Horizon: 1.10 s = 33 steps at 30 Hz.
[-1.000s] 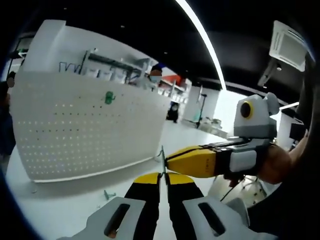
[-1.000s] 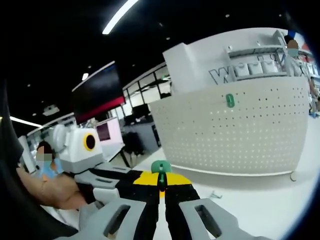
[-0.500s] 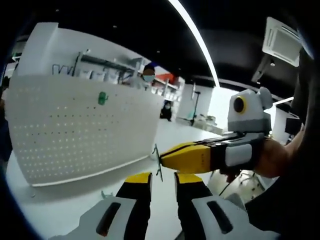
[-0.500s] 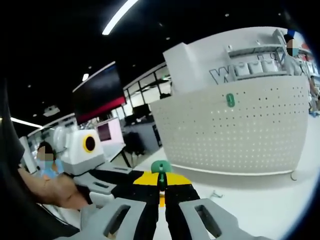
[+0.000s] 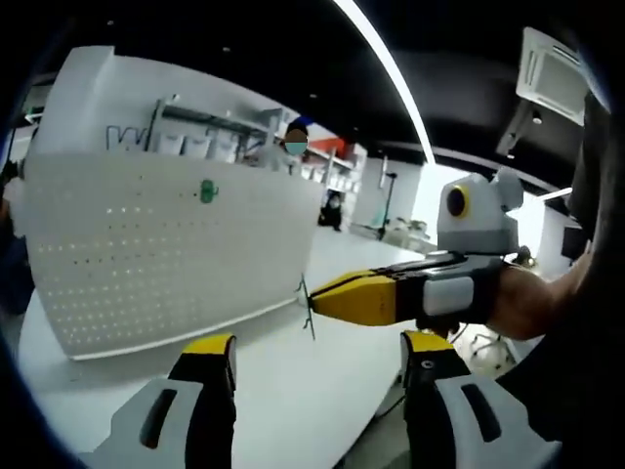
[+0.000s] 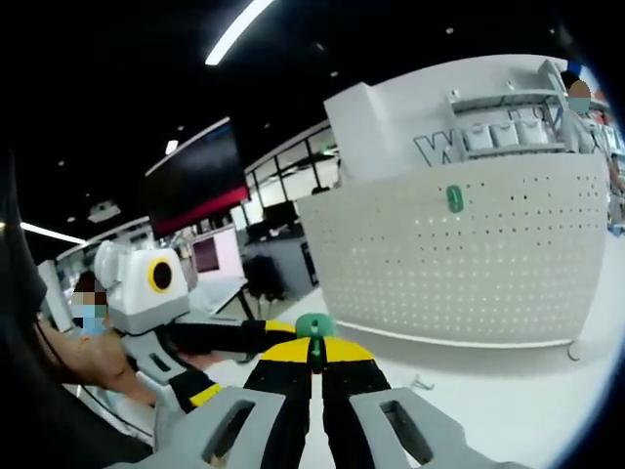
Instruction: Insert the hook assembly into the mounting plate slot until the hook locks in place.
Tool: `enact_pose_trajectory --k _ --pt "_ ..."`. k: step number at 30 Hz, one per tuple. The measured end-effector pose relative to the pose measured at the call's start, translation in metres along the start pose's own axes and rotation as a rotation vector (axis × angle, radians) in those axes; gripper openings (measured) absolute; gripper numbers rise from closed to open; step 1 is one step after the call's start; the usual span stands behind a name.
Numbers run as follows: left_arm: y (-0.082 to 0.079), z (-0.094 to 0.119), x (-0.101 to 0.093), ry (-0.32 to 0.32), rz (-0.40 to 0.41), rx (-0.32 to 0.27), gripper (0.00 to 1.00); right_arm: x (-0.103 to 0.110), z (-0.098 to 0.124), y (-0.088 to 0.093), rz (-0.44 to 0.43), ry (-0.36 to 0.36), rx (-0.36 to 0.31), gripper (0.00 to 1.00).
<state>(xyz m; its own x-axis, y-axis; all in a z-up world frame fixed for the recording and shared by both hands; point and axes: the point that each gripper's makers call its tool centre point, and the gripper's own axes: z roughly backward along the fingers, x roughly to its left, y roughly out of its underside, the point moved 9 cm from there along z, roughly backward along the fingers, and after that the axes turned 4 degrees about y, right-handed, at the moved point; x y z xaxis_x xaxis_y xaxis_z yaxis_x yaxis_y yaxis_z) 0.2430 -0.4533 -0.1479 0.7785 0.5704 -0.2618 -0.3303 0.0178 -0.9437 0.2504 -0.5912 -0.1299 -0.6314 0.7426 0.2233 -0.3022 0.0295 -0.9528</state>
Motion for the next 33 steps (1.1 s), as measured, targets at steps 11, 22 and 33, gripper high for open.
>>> enact_pose_trajectory --k 11,22,33 --pt "-0.005 0.006 -0.009 0.020 0.033 -0.040 0.96 -0.001 -0.003 -0.003 0.014 -0.005 -0.001 0.00" --pt "-0.013 0.015 -0.011 0.004 0.029 -0.070 1.00 -0.005 -0.009 -0.008 0.047 0.011 -0.012 0.00" --pt "-0.019 0.019 -0.010 -0.026 0.014 -0.090 1.00 -0.030 -0.015 -0.024 0.076 0.079 -0.060 0.00"
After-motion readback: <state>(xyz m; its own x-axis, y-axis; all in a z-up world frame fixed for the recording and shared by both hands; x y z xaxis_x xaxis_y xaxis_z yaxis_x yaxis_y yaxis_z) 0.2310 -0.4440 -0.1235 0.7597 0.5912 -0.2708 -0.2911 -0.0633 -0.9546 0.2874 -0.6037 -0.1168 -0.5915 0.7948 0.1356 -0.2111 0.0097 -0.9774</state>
